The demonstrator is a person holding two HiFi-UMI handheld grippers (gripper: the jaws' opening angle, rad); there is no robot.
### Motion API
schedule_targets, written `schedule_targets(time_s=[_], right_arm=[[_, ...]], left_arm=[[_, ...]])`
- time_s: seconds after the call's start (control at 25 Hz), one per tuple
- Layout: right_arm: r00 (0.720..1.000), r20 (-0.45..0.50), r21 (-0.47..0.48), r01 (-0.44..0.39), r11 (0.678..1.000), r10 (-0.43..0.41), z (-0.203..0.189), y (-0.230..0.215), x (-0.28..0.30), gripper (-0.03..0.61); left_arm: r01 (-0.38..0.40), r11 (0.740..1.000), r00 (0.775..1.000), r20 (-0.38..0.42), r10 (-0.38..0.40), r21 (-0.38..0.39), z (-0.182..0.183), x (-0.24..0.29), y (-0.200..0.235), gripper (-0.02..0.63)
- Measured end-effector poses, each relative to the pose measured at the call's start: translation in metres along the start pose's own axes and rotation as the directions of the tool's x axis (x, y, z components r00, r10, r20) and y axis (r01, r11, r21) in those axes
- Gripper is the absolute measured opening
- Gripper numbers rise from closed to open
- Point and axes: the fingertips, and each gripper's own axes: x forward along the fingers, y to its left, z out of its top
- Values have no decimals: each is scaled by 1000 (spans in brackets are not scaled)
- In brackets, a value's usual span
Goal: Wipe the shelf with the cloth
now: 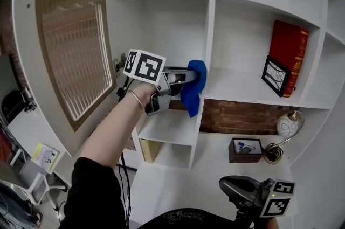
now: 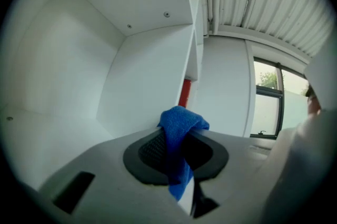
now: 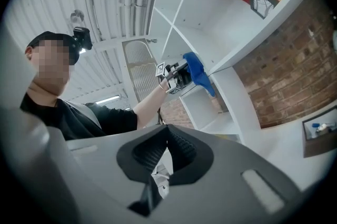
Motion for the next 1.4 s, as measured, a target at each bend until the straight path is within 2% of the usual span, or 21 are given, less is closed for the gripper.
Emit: schedule_targets(time_s=[0.04,0.08,0.12,0.16,0.2,0.24,0.28,0.32,0.36,0.44,0.52,0.6,0.68,0.8,0.96,1.0,1.04,1.16,1.2,1.28,1.4], right_arm=[[1000,4,1,4,1000,-4,0,1,-1,9],[1000,8,1,9,1000,-9,-1,2,-2,9],[1000,13,0,14,1000,-14,-1,3,-3,9],[1000,20,-2,20,1000,-20,0,4,-5,9],[999,29,-5,28,1000,-27,0,5,-8,9],[999,40,-6,37,999,-37,1,6,-11,9],[997,52,-4,49,999,-49,2,6,-16,9],[996,66,0,64,998,-64,2,6,-21,9],[994,80,7,81,997,-81,2,6,-27,9],[988,107,19,113,993,-115,1,5,-38,9],[980,133,30,144,989,-147,1,4,-49,9],[972,156,41,174,984,-178,1,3,-59,9],[963,172,50,201,978,-207,0,1,-69,9],[950,197,74,234,970,-244,-1,-3,-81,9],[951,189,80,234,969,-245,-5,0,-81,9],[955,176,68,229,971,-238,-6,2,-78,9],[958,167,58,227,972,-234,-6,4,-75,9],[957,173,57,227,972,-234,-3,5,-73,9],[957,176,60,222,973,-229,-2,5,-70,9],[965,165,56,199,978,-206,-2,7,-61,9],[978,128,40,159,986,-163,-6,11,-43,9]], left_arm=[[15,1000,1000,2,-15,26,4,-2,-7,61],[-11,996,1000,1,11,83,12,-4,-10,61],[-84,981,996,-5,87,175,21,-6,-6,61],[-192,936,979,-14,205,296,30,-7,5,63],[-303,854,939,-18,343,424,39,-9,22,63],[-386,753,885,-15,465,532,45,-10,40,63],[-435,669,833,-14,554,603,49,-9,58,63],[-459,619,793,-20,609,638,50,-7,74,63],[-470,598,769,-31,638,649,49,-3,87,63],[-472,584,748,-51,662,660,46,5,106,64],[-456,586,750,-66,658,670,44,16,118,66],[-440,629,777,-79,624,641,43,28,122,65],[-437,664,793,-89,603,606,42,32,126,63],[-431,683,799,-102,592,590,39,34,132,63],[-443,643,755,-128,644,625,25,35,131,63],[-438,643,751,-137,646,628,21,34,127,61],[-427,657,758,-150,635,621,17,33,122,60],[-382,727,803,-185,567,571,4,28,97,58],[-367,736,811,-191,552,570,-1,26,89,58],[-340,725,814,-199,546,598,-9,23,76,58],[-311,690,806,-204,556,653,-20,17,58,58]])
